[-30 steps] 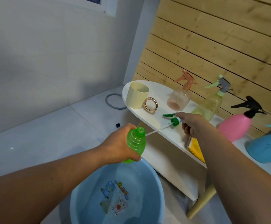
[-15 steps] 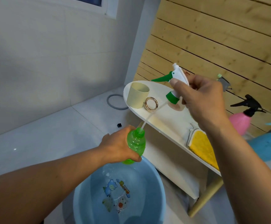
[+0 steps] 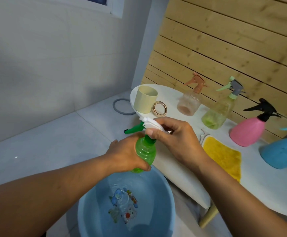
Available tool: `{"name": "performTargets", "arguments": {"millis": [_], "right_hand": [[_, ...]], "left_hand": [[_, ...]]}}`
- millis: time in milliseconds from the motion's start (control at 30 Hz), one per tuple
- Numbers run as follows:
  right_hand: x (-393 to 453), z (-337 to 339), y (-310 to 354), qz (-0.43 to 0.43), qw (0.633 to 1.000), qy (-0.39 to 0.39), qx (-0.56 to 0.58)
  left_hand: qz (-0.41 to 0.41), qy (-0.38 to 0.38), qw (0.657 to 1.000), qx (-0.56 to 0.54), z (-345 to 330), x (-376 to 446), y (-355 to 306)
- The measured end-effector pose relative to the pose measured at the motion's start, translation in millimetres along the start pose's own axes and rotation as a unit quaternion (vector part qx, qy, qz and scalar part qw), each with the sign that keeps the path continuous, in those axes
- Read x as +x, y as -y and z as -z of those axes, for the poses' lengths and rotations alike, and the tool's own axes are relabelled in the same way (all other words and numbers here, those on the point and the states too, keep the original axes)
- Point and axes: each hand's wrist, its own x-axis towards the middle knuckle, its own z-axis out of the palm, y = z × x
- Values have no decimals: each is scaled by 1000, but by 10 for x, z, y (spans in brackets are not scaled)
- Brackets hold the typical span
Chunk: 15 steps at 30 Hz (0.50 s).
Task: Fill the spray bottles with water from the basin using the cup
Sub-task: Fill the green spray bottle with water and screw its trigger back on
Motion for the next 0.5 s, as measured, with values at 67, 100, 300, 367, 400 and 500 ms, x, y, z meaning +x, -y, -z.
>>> {"name": "performTargets", "arguments": {"millis": [67,100,300,367,400,500], "right_hand": [[-9,-8,-19,1,1000,3,8],[-14,-8,-22,0,1000,9,10],[10,140,-27,-1,995,103,-11],[15,197,-24,-2,992,123,-30],[19,213,-28,-3,991,129,-45],[36,235,-46,7,984,150,-93]], "left_hand": [[-2,4,1000,-1,-19,-7,8],[-3,4,1000,-2,-25,-9,8],[4,28,999,-24,-53,7,66],[3,28,999,-44,-51,16,87],[5,29,998,-53,-59,25,101],[5,34,996,-80,-92,31,127]]}}
